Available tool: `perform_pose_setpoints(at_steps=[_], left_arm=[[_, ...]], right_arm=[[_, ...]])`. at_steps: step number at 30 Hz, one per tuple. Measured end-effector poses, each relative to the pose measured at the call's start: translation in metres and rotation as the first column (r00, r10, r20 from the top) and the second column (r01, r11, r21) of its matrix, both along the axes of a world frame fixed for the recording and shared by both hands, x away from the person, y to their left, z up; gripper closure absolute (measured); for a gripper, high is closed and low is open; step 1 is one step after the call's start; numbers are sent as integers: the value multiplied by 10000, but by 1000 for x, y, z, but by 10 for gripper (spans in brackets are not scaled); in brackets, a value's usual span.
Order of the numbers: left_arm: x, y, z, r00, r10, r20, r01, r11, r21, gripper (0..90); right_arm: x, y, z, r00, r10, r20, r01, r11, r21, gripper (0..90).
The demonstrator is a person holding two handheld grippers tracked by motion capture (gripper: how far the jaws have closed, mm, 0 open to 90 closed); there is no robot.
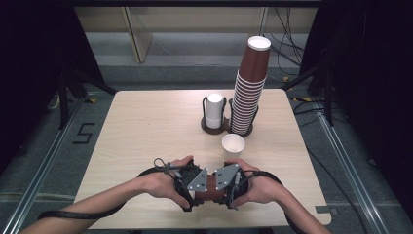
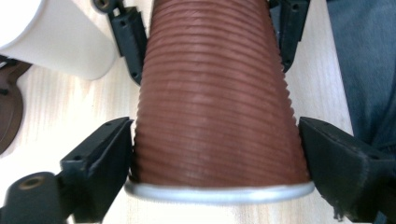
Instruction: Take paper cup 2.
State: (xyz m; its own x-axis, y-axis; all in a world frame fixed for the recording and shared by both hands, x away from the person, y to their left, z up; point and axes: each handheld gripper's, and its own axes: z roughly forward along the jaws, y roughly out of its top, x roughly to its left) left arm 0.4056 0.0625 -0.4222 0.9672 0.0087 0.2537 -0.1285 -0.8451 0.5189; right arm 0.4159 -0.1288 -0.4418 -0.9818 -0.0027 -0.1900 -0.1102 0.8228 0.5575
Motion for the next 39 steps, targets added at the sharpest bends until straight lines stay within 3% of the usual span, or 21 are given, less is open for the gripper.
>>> perform_pose_setpoints(at_steps=[2,4,5,6,9,12,13,14,15,16,18,24,25,28,34,35,36,39], left_arm=[[0,4,-1,9998,184,-75,-185,9997,-158,64],[0,9,-2,9995,294,-103,-296,9993,-221,29],[2,11,-2,10000,7,28,-7,9999,-116,19],[-1,14,-3,9991,379,-206,-384,9990,-234,9],[0,20,-2,9980,598,-193,-607,9967,-532,0],[2,25,1,9954,910,-284,-939,9870,-1301,0],[3,27,2,9946,985,-326,-1022,9837,-1476,0],[5,29,3,9953,936,-262,-965,9834,-1537,0],[4,30,2,9936,1058,-395,-1115,9748,-1933,0],[6,33,4,9950,890,-446,-958,9779,-1860,0],[4,35,0,9909,1134,-731,-1290,9550,-2670,0],[7,41,-5,9863,1371,-920,-1602,9292,-3332,0],[8,41,-5,9864,1349,-939,-1590,9279,-3373,0],[8,40,-6,9845,1356,-1111,-1676,9144,-3686,0],[9,39,-5,9820,1293,-1378,-1751,8966,-4067,0],[10,40,-4,9810,1292,-1450,-1779,8972,-4042,0],[10,39,-4,9808,1280,-1472,-1781,8956,-4076,0],[12,39,-2,9791,1252,-1602,-1814,8938,-4101,0]], right_arm=[[2,-3,0,9991,334,249,-337,9994,104,207],[1,-9,-3,9996,85,254,-91,9997,221,207],[0,-11,-4,9999,-71,95,69,9997,227,207],[-1,-14,-6,9995,-327,-47,328,9990,302,207],[0,-20,-10,9983,-584,77,577,9959,693,206],[0,-25,-11,9954,-955,-16,950,9879,1229,204],[1,-27,-11,9952,-963,150,933,9860,1381,204],[1,-28,-10,9948,-990,221,942,9824,1612,204],[0,-29,-11,9931,-1174,51,1147,9779,1745,204],[0,-30,-12,9928,-1187,144,1137,9745,1936,204],[0,-33,-13,9916,-1261,293,1160,9659,2314,204],[-2,-40,-22,9871,-1570,311,1380,9332,3319,204],[-2,-40,-24,9861,-1645,245,1464,9284,3414,204],[-2,-44,-28,9814,-1910,197,1705,9139,3683,204],[1,-48,-29,9711,-2334,492,1889,8784,4390,204],[0,-49,-29,9708,-2383,274,2023,8746,4405,204],[2,-49,-30,9691,-2402,558,1897,8708,4536,204],[0,-50,-30,9642,-2621,392,2161,8631,4565,204]])
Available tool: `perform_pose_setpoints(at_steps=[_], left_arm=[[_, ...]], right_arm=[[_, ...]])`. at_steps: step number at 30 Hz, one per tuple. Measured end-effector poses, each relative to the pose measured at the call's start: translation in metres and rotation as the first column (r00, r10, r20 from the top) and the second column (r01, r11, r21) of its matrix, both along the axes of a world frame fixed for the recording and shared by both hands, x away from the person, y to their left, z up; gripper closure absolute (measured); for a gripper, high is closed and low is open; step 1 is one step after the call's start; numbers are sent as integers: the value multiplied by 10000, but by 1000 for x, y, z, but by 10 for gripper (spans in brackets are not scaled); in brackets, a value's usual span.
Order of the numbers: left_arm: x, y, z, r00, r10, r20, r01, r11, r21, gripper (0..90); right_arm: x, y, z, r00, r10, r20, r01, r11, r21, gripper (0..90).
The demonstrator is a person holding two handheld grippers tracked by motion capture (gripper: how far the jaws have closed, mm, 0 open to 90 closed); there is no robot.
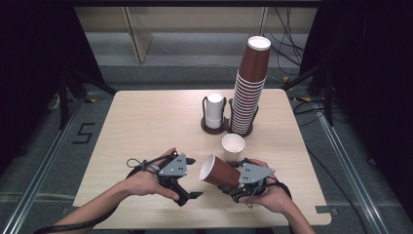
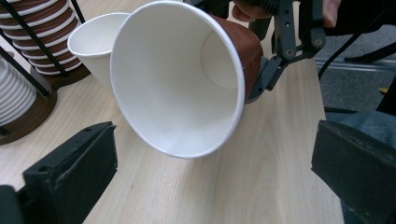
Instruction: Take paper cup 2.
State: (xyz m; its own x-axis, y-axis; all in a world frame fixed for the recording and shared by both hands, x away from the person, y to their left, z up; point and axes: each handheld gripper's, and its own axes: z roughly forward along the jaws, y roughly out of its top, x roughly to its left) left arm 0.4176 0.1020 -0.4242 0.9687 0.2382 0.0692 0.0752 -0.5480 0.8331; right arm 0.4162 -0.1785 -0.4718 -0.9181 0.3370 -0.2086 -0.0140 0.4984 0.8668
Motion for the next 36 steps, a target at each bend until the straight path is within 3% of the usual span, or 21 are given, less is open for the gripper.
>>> perform_pose_setpoints(at_steps=[10,12,17,19,20,21,22,25,27,28,30,31,36], left_arm=[[1,1,7,9978,66,-660,-104,9984,-565,0],[2,1,8,9970,94,-764,-151,9971,-746,0],[6,-3,8,9960,4,-894,-66,9976,-691,0],[8,-4,9,9953,86,-965,-154,9974,-705,0],[9,-5,9,9946,82,-1030,-157,9973,-722,0],[9,-6,9,9942,102,-1071,-184,9969,-761,0],[10,-8,9,9939,48,-1102,-140,9965,-830,0],[11,-11,11,9928,93,-1192,-192,9964,-821,0],[12,-12,12,9930,57,-1183,-144,9972,-731,0],[12,-12,13,9927,85,-1202,-179,9969,-768,0],[14,-12,14,9932,108,-1162,-192,9972,-716,0],[15,-12,13,9910,20,-1339,-141,9959,-897,0],[18,-11,9,9902,71,-1394,-163,9977,-651,0]], right_arm=[[-1,1,1,9987,152,479,-154,9999,34,204],[-1,1,0,9992,120,387,-121,9999,23,204],[-2,1,0,9988,190,443,-189,9998,-26,204],[-2,1,1,9973,202,707,-201,9998,-27,204],[-3,1,1,9984,268,489,-268,9996,-8,204],[-3,2,2,9967,279,757,-274,9996,-74,204],[-3,3,1,9980,325,536,-320,9994,-96,204],[-4,5,3,9958,402,822,-391,9991,-157,205],[-7,7,3,9971,359,666,-352,9993,-115,205],[-6,9,5,9935,526,1010,-506,9985,-221,205],[-8,10,6,9929,587,1034,-560,9980,-283,205],[-9,11,6,9941,583,910,-561,9981,-264,205],[-10,15,7,9916,764,1042,-734,9968,-322,206]])
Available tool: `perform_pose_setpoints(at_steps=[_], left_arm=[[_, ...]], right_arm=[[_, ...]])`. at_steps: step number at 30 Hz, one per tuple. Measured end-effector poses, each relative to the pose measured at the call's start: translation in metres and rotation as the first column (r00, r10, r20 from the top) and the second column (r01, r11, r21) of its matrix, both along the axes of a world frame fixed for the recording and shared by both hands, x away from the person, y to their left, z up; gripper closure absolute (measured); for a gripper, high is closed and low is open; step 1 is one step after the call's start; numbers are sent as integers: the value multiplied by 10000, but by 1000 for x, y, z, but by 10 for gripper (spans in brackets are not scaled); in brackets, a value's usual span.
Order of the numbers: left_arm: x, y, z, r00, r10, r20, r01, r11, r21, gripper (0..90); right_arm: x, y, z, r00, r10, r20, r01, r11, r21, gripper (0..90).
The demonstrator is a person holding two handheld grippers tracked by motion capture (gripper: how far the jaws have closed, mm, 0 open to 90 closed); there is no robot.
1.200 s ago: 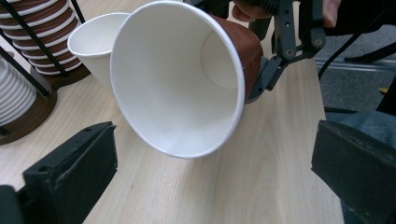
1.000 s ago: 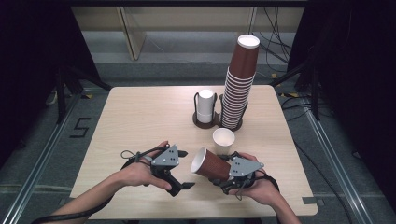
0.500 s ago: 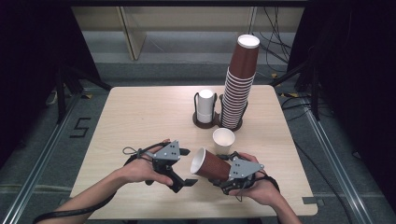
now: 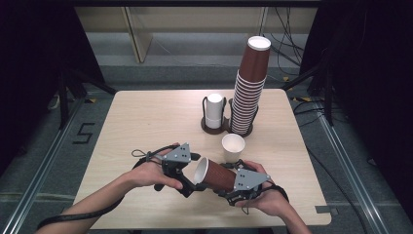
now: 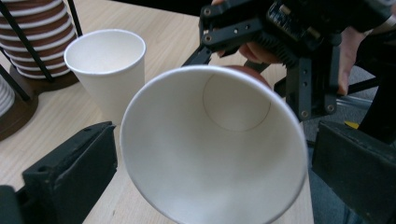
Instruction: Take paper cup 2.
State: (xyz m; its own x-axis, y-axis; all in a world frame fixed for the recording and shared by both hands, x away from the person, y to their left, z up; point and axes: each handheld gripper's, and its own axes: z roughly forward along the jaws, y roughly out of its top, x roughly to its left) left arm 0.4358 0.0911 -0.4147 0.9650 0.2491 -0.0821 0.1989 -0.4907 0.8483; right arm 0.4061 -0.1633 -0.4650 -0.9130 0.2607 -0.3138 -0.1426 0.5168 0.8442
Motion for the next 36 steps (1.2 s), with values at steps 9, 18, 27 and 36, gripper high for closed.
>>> perform_pose_setpoints(at_steps=[9,18,27,36], left_arm=[[3,0,-4,10000,-32,-25,33,9997,249,0],[4,-2,-9,9993,-206,-297,213,9995,233,0],[5,-4,-10,9980,-465,-435,468,9989,67,0],[3,-2,-9,9981,-610,5,610,9981,70,45]], right_arm=[[-2,3,2,9995,198,242,-198,9998,10,207],[-2,4,2,9973,371,636,-362,9992,-156,210],[-3,7,3,9972,447,605,-443,9990,-64,210],[-2,8,2,9964,504,679,-497,9987,-118,205]])
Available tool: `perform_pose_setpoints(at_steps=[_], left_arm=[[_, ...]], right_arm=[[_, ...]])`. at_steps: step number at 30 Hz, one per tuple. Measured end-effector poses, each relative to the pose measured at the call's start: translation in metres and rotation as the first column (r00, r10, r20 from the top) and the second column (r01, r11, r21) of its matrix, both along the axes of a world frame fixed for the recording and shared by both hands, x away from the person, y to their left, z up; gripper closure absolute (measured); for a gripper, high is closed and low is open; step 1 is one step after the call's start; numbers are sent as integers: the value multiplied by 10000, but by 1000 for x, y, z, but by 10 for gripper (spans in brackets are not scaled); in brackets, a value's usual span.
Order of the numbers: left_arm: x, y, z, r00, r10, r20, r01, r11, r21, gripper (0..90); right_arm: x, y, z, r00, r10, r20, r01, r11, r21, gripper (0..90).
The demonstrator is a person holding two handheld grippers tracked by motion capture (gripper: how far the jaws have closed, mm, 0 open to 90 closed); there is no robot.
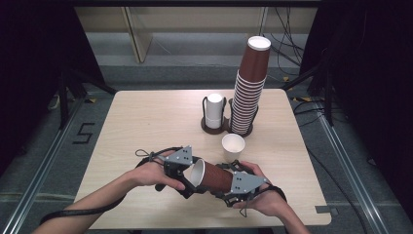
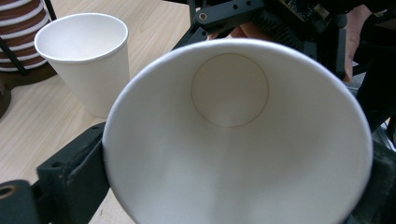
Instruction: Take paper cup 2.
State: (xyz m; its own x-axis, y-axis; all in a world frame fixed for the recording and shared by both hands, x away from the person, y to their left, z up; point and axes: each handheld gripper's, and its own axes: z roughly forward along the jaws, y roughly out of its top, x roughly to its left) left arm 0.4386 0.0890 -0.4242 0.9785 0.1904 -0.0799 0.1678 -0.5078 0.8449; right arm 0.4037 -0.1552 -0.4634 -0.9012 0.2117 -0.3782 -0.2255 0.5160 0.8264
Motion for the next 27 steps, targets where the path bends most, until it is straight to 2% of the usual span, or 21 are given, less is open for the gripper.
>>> perform_pose_setpoints(at_steps=[1,2,5,10,11,13,16,18,19,20,21,24,26,27], left_arm=[[-1,0,0,10000,8,8,-8,10000,-71,49],[-1,0,1,9999,-12,161,11,10000,90,54],[-4,-1,1,9985,12,540,-18,9999,110,67],[-6,-1,5,9957,-147,912,114,9993,362,79],[-6,-1,5,9942,-197,1053,148,9988,475,81],[-7,-2,7,9931,-298,1130,236,9981,563,82],[-10,-3,9,9862,-494,1578,367,9959,824,82],[-11,-4,10,9831,-580,1737,411,9942,993,82],[-11,-5,11,9792,-671,1914,451,9921,1169,82],[-12,-5,12,9777,-703,1977,461,9911,1246,82],[-12,-6,12,9754,-742,2078,472,9901,1318,82],[-14,-7,15,9697,-946,2253,586,9851,1615,83],[-14,-8,18,9657,-1010,2393,578,9818,1810,83],[-14,-8,19,9642,-1056,2433,595,9800,1898,83]], right_arm=[[1,0,0,10000,-10,32,10,10000,2,203],[0,0,0,9999,-64,-113,64,10000,-44,202],[2,2,1,9999,52,114,-49,9996,-274,201],[1,4,1,9999,-97,-139,91,9991,-410,200],[2,5,1,10000,-24,-20,24,9991,-428,200],[2,6,1,9999,-34,-100,30,9991,-427,200],[1,7,1,9997,-78,-215,67,9987,-506,200],[2,8,2,9999,-86,-122,79,9984,-564,197],[1,8,1,9994,-134,-317,116,9984,-552,193],[2,7,2,9996,-139,-242,125,9983,-572,181],[2,7,1,9982,-300,-520,271,9980,-564,172],[3,7,-1,9970,-429,-638,390,9973,-615,152],[2,6,-1,9950,-483,-874,423,9967,-695,142],[3,6,-1,9953,-518,-818,461,9965,-704,135]])
